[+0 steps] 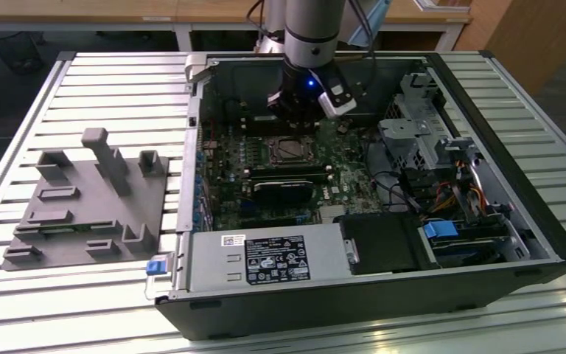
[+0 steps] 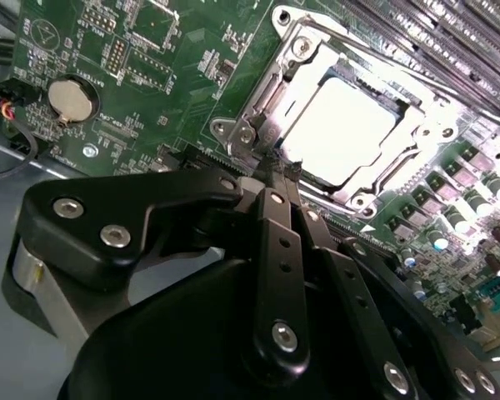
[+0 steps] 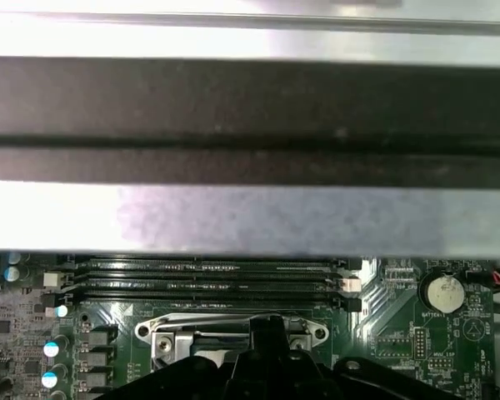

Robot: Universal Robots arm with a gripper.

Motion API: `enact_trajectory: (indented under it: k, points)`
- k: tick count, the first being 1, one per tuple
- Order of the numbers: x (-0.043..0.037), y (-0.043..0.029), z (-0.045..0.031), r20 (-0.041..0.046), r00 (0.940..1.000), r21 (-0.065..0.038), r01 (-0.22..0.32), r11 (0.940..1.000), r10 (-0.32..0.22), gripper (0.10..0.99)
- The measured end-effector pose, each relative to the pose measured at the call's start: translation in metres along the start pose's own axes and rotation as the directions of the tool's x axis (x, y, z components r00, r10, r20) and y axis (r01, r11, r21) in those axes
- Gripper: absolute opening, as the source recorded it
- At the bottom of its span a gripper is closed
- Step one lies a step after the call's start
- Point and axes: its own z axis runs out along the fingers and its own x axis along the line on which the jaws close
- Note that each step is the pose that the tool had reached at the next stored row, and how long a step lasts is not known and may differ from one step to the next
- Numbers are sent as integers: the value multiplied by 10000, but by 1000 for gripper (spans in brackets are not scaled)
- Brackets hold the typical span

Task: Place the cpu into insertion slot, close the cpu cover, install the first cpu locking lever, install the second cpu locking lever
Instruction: 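Install the second cpu locking lever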

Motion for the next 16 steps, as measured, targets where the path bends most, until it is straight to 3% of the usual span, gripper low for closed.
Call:
enact_trajectory:
  k: [7,16]
  points:
    - [-2,-12,-59,-12,10000,-2,-2,10000,2,110]
    - [-2,-125,-69,-12,10000,0,-1,10000,1,110]
